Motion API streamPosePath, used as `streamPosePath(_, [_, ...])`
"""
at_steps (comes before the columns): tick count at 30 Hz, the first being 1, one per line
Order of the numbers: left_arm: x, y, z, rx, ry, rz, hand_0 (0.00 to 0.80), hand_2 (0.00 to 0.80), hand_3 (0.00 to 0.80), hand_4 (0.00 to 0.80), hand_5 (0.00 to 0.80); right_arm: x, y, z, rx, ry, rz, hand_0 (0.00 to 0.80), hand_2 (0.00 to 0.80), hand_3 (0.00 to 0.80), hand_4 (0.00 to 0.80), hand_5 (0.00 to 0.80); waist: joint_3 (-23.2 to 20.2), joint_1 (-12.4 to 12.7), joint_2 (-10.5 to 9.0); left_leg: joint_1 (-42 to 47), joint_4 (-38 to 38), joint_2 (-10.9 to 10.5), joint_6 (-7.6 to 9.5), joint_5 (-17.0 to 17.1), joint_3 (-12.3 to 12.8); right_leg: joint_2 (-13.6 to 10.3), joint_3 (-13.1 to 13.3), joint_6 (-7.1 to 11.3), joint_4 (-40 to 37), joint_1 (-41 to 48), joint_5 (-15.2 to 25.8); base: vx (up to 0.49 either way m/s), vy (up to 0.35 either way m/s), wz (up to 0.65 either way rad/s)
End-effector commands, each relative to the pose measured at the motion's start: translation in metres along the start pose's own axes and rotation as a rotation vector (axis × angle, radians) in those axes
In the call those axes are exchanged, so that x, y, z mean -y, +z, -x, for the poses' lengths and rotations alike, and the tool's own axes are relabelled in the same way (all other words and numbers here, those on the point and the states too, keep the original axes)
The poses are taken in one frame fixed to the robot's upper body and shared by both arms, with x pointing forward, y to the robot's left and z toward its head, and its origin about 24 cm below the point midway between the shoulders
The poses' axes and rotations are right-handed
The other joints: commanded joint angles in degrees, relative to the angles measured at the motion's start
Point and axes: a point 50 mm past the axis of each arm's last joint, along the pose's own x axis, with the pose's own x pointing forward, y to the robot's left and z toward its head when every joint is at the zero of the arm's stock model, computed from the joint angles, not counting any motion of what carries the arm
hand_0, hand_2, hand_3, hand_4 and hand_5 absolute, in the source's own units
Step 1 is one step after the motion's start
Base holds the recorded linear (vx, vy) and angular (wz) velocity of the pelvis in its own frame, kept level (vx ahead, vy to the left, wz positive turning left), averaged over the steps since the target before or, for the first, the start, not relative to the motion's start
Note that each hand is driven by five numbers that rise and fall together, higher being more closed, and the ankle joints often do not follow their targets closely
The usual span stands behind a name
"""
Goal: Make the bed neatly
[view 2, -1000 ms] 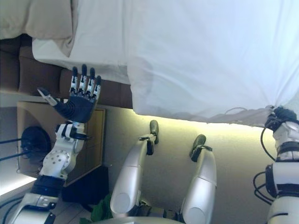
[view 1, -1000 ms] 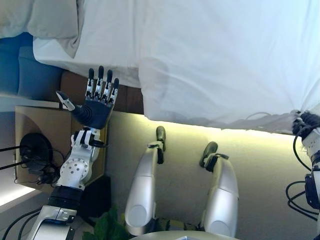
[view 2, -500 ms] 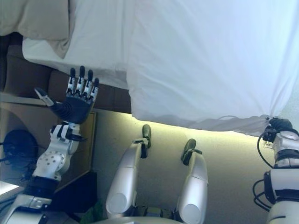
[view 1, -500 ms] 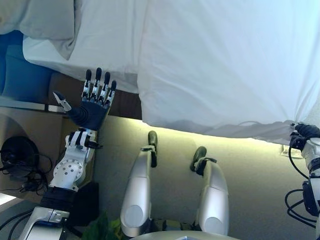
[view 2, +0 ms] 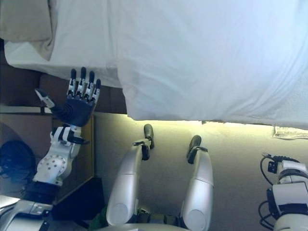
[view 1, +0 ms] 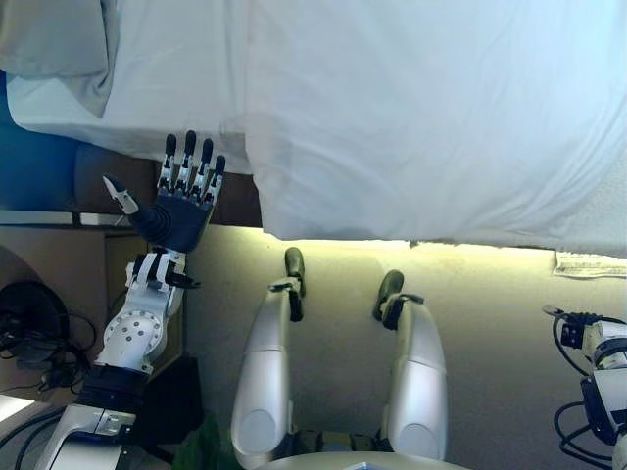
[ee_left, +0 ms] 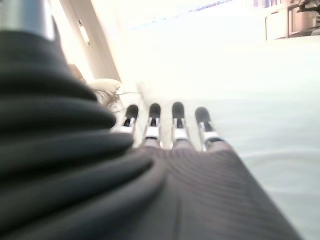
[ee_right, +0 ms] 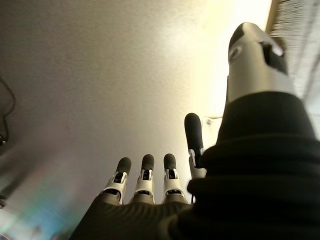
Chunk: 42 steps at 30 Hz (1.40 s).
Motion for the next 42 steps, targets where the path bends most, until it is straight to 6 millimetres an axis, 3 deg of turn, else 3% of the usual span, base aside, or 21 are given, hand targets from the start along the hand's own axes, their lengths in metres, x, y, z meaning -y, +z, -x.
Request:
streamPosePath(1, [0.017,-0.001,-0.004,0.045,-0.108,0.012,0.0,0.0,0.0,0.0,0.0,0.035,-0.009,-0.001,-0.071,-0.103,0.086,0.0,0.0,0.0,0.0,0.0,0.1,0.2,3.39,1.3,5.7,0.4,0.36,-9.5,-0.5,1.0,-0.9,0.84,-4.2,-2.1,6.8,0.0,0.0,0.0])
streamPosePath(5, [0.015,-0.003,-0.003,0.034,-0.108,0.019,0.0,0.0,0.0,0.0,0.0,0.028,-0.015,-0.003,-0.076,-0.053,0.086,0.0,0.0,0.0,0.0,0.0,0.1,0.2,2.92,3.4,4.9,0.7,0.16,-9.3,-0.4,1.1,-1.2,0.73,-5.2,0.0,6.8,0.0,0.0,0.0])
streamPosePath(10, [0.006,-0.005,0.002,0.032,-0.06,-0.021,0.0,0.0,0.0,0.0,0.0,0.009,-0.004,-0.003,0.039,0.022,0.032,0.0,0.0,0.0,0.0,0.0,0.1,0.0,1.95,7.5,2.8,0.9,-0.16,-8.8,-0.2,1.7,-1.5,0.71,-7.1,4.0,6.9,-0.017,0.034,-0.01])
streamPosePath(14, [-0.027,0.0,0.02,0.028,0.109,-0.171,0.0,0.0,0.0,0.0,0.0,-0.028,0.019,0.006,0.276,0.209,-0.105,0.0,0.0,0.0,0.0,0.0,0.1,-0.8,-0.01,14.5,0.2,1.6,-0.65,-8.2,1.1,2.6,-2.1,0.6,-9.7,11.0,6.5,-0.012,0.091,-0.11])
streamPosePath(19, [-0.069,0.005,0.054,-0.008,0.32,-0.274,0.0,0.0,0.0,0.0,0.0,-0.068,0.018,0.018,0.444,0.498,-0.289,0.0,0.0,0.0,0.0,0.0,-1.2,-2.0,-2.33,22.8,-3.9,2.5,-1.35,-7.1,2.7,3.6,-2.5,0.76,-13.8,19.4,6.2,0.037,0.082,-0.11])
streamPosePath(25, [-0.107,0.0,0.106,-0.11,0.631,-0.352,0.0,0.0,0.0,0.0,0.0,-0.103,-0.013,0.027,0.447,0.696,-0.317,0.0,0.0,0.0,0.0,0.0,-8.3,-3.5,-3.98,31.7,-11.3,2.7,-2.51,-5.1,4.2,4.8,-3.2,1.09,-23.3,29.7,7.5,0.135,0.096,-0.13])
streamPosePath(27, [-0.118,-0.002,0.132,-0.151,0.777,-0.369,0.0,0.0,0.0,0.0,0.0,-0.116,-0.025,0.03,0.421,0.73,-0.296,0.0,0.0,0.0,0.0,0.0,-11.3,-3.9,-4.45,35.0,-15.4,2.3,-2.4,-2.8,5.0,5.1,-3.4,1.0,-27.9,33.2,9.6,0.145,0.101,-0.12])
streamPosePath(31, [-0.134,-0.01,0.204,-0.358,1.11,-0.49,0.0,0.0,0.0,0.0,0.0,-0.135,-0.062,0.033,0.33,0.772,-0.229,0.0,0.0,0.0,0.0,0.0,-17.7,-4.7,-4.37,42.7,-23.7,1.2,-2.83,-1.1,5.3,6.1,-2.9,2.06,-35.7,41.1,11.3,0.263,0.118,-0.16])
streamPosePath(33, [-0.135,-0.013,0.237,-0.402,1.255,-0.478,0.0,0.0,0.0,0.0,0.0,-0.138,-0.079,0.033,0.301,0.769,-0.206,0.0,0.0,0.0,0.0,0.0,-20.3,-4.9,-4.14,45.0,-26.4,0.8,-2.98,-0.5,5.4,6.4,-2.6,2.57,-38.1,43.2,12.1,0.214,0.113,-0.13])
streamPosePath(37, [-0.127,-0.021,0.295,-0.686,1.465,-0.581,0.0,0.0,0.0,0.0,0.0,-0.145,-0.114,0.033,0.202,0.755,-0.221,0.0,0.0,0.0,0.0,0.0,-23.7,-5.6,-4.03,49.3,-32.1,0.5,-3.02,0.6,5.9,6.9,-2.3,3.43,-42.6,46.9,13.7,0.147,0.077,-0.08])
streamPosePath(42, [-0.119,-0.042,0.324,-0.851,1.557,-0.559,0.0,0.0,0.0,0.0,0.0,-0.147,-0.173,0.035,0.036,0.709,-0.246,0.0,0.0,0.0,0.0,0.0,-25.8,-6.1,-3.74,52.4,-36.8,0.1,-3.27,1.5,6.2,7.4,-2.7,4.19,-47.5,49.9,15.5,0.085,0.061,-0.01])
